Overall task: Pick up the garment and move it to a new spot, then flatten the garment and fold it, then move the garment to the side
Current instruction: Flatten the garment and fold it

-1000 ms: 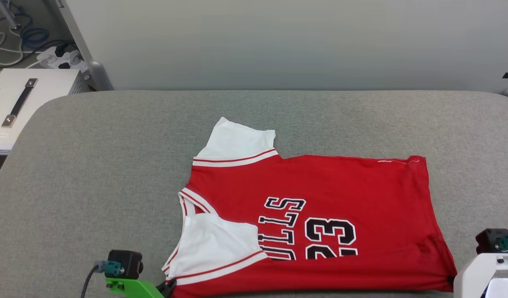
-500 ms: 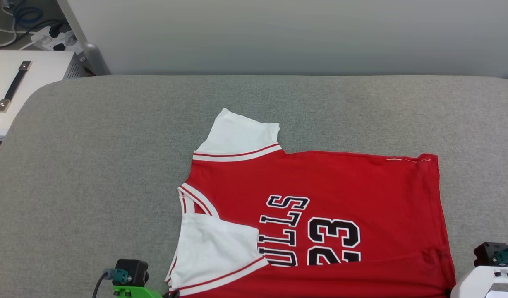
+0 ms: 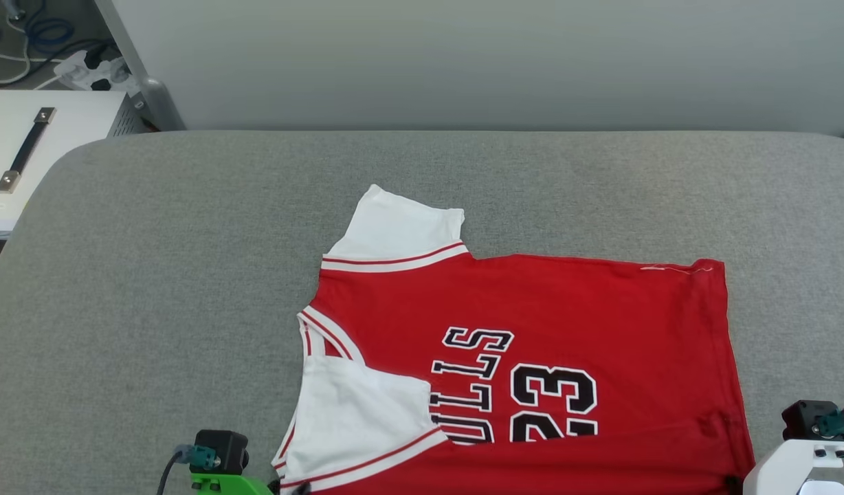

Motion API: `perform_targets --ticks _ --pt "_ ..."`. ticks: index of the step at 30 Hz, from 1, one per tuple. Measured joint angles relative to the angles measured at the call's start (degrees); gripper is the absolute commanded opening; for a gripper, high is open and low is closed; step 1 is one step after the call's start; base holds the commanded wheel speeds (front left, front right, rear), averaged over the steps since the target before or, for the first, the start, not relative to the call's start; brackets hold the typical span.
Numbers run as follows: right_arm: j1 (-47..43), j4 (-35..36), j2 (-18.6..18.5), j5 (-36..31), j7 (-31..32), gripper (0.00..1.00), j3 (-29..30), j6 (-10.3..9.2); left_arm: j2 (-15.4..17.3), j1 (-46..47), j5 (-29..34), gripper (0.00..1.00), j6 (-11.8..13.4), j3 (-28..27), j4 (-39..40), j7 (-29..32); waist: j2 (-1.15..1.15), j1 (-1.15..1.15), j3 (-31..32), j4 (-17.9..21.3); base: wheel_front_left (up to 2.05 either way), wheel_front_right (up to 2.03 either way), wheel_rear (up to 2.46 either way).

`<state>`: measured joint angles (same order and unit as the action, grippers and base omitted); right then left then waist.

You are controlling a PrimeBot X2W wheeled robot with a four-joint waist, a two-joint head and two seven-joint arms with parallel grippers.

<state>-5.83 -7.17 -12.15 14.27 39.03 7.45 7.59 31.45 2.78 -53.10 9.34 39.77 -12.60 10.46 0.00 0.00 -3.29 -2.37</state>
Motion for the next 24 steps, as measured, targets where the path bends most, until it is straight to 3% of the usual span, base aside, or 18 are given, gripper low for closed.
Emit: perform_targets --ticks 8,16,24 --pt "0.12 1.79 -0.05 -0.22 -3.59 1.00 -0.48 -0.01 -0.25 -0.03 1.18 1.00 1.07 -1.33 1.00 -5.37 0.00 0.00 3.18 0.44 0.00 0.00 0.00" --pt "1.80 7.21 -2.03 1.68 -15.75 1.00 -3.94 -0.03 -0.08 1.89 6.56 1.00 1.44 -3.25 6.84 -16.70 0.00 0.00 5.76 1.16 0.00 0.00 0.00" --pt "2.30 9.50 -0.77 2.88 -29.53 1.00 -5.67 -0.04 -1.74 2.24 12.69 1.00 1.75 -6.45 8.38 -24.83 0.00 0.00 6.49 1.40 0.00 0.00 0.00"
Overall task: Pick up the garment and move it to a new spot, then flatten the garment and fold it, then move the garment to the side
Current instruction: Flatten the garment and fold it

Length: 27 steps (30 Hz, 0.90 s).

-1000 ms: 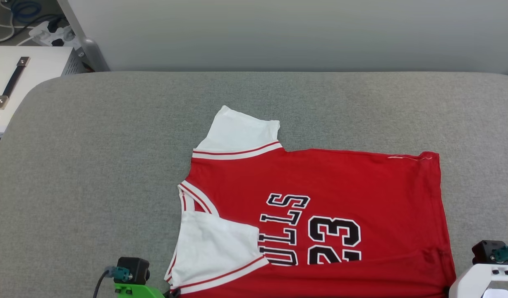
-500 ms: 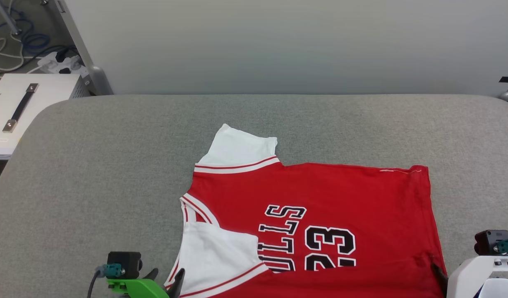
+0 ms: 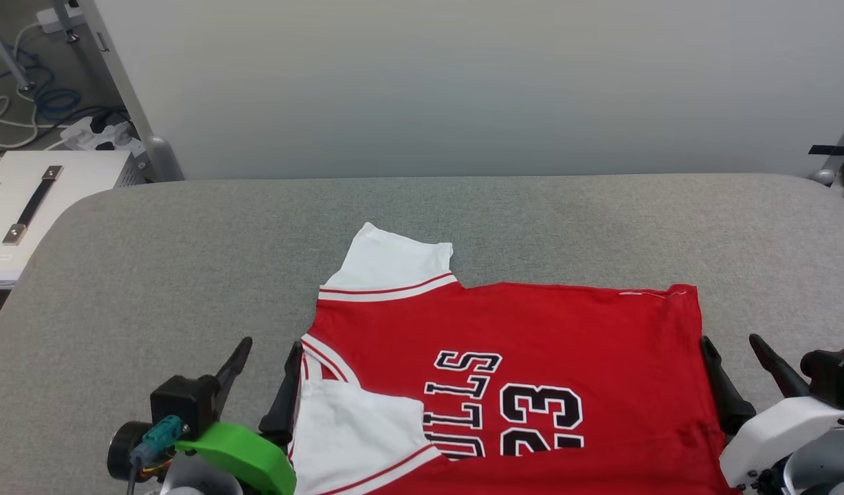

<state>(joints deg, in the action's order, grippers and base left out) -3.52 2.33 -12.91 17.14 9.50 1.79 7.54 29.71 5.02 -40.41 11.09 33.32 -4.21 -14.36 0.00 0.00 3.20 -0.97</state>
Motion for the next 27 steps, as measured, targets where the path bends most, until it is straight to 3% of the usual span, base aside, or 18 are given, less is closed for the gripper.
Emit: perform_targets --ticks 5,11,12,17,23,27 --pt "-0.59 -0.10 1.64 1.22 -8.22 1.00 0.14 0.00 -4.81 -1.93 7.06 1.00 -0.93 -7.72 3.88 -0.30 0.00 0.00 -0.18 -0.15 0.00 0.00 0.00" --pt "-1.27 -0.77 3.18 -0.24 -14.75 1.00 0.35 0.00 -11.39 -6.54 15.00 1.00 -6.56 -15.52 5.59 -0.30 0.00 0.00 -1.00 0.09 0.00 0.00 0.00" --pt "-1.25 -1.42 3.70 -1.09 -16.11 1.00 0.31 0.00 -13.69 -7.14 17.89 1.00 -9.87 -18.06 5.05 -0.30 0.00 0.00 -1.77 0.32 0.00 0.00 0.00" --pt "-1.05 -1.69 4.45 -1.78 -17.42 1.00 0.57 0.00 -17.15 -7.26 21.47 1.00 -13.93 -22.14 4.89 -0.30 0.00 0.00 -3.31 1.03 0.00 0.00 0.00" --pt "-0.19 -0.37 5.37 -2.11 -18.03 1.00 0.58 0.00 -18.37 -4.69 24.05 1.00 -16.95 -24.04 3.34 -0.30 0.00 0.00 -6.25 2.19 0.00 0.00 0.00" --pt "1.69 0.82 5.68 -2.57 -17.96 1.00 0.11 0.00 -16.38 1.89 23.49 1.00 -17.90 -22.81 -0.97 0.07 0.00 0.00 -8.86 3.17 0.00 0.00 0.00"
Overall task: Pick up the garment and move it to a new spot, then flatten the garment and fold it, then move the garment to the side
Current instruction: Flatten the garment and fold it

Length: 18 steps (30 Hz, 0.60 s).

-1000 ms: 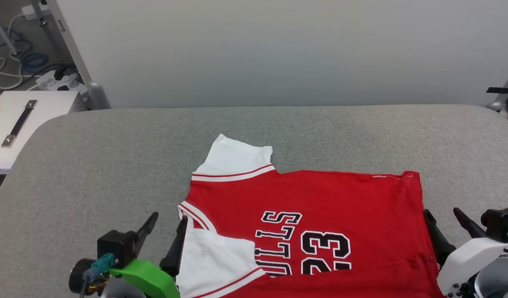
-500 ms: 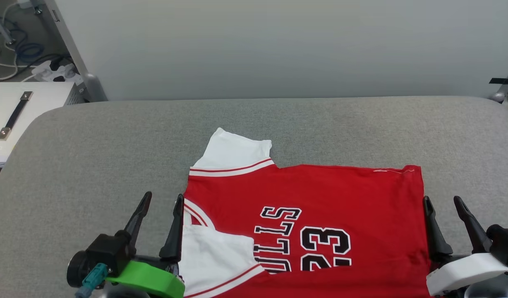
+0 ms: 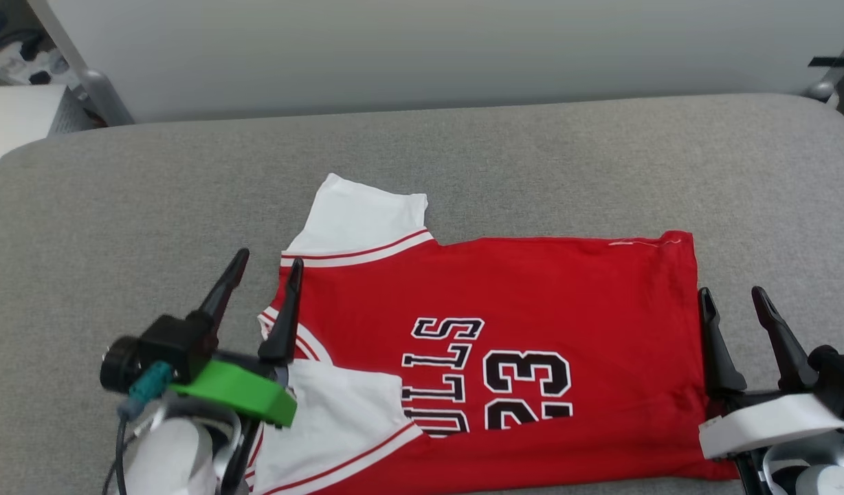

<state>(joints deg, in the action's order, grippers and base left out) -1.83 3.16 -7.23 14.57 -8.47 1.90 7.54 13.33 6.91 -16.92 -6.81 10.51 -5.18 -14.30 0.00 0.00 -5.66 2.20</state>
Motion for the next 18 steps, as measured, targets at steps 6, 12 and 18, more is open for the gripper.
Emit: perform_targets --ticks 6,12,18 --pt "2.65 1.48 1.29 -0.43 0.07 1.00 -0.77 0.00 5.88 14.28 -3.26 1.00 -0.33 2.66 -3.74 8.64 0.00 0.00 -4.43 2.12 0.00 0.00 0.00" --pt "4.69 1.90 1.69 -0.83 -0.47 1.00 -1.67 0.00 12.20 26.31 -11.61 1.00 -0.53 11.20 -6.73 24.01 0.00 0.00 -8.35 4.65 0.00 0.00 0.00" --pt "6.81 2.11 2.14 -1.25 -1.22 1.00 -2.36 0.00 18.53 37.11 -18.09 1.00 -0.53 16.99 -12.45 36.00 0.00 0.00 -12.18 7.23 0.00 0.00 0.00"
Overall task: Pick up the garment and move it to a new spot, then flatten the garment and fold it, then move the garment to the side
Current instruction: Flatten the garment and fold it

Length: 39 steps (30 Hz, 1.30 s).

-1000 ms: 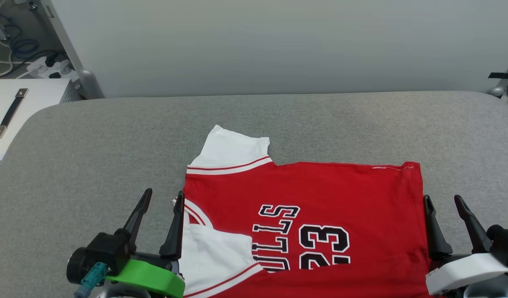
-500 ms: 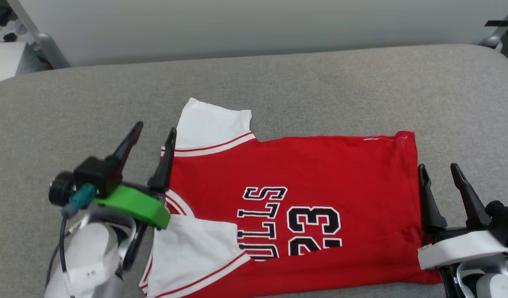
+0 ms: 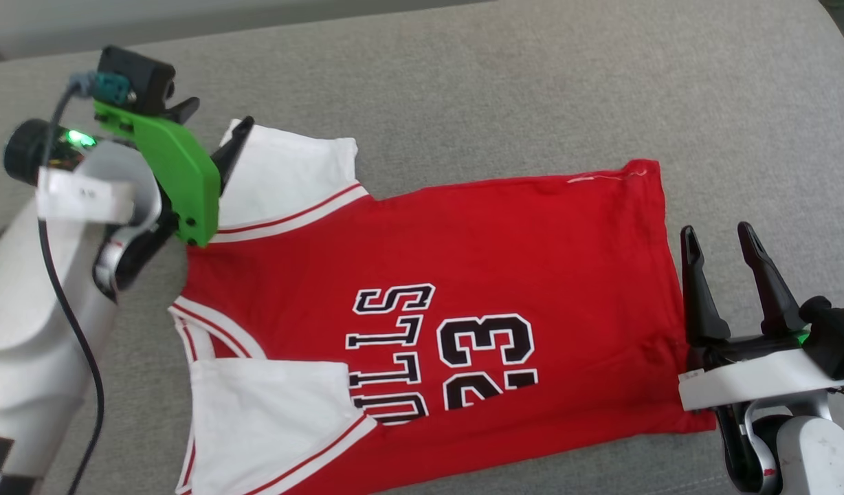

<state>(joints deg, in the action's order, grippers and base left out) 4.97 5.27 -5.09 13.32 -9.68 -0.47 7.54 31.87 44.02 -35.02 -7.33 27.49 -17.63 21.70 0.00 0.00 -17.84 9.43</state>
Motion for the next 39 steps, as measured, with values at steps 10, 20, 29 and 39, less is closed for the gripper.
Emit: perform_targets --ticks 10,20,29,39 --pt "2.11 0.05 1.05 0.00 -1.18 1.00 -1.52 0.00 2.63 10.43 -4.24 1.00 0.00 4.31 -11.15 12.60 0.00 0.00 -5.80 3.39 0.00 0.00 0.00" --pt "3.47 -0.96 1.35 0.00 -1.81 1.00 -1.87 0.00 2.61 13.82 -4.20 1.00 0.00 5.32 -18.89 12.01 0.00 -0.01 -9.51 5.59 0.00 0.00 0.00" --pt "3.72 -1.56 1.58 -0.03 -2.19 1.00 -1.89 0.00 2.01 15.92 -5.19 0.00 0.51 5.57 -22.76 12.88 0.00 0.00 -10.51 5.54 0.00 0.00 0.00" --pt "4.30 -2.12 1.21 -0.77 -0.63 1.00 -1.70 0.00 0.88 15.23 -9.39 0.00 0.25 4.58 -23.88 8.73 0.00 0.00 -8.12 4.92 0.00 0.00 0.00"
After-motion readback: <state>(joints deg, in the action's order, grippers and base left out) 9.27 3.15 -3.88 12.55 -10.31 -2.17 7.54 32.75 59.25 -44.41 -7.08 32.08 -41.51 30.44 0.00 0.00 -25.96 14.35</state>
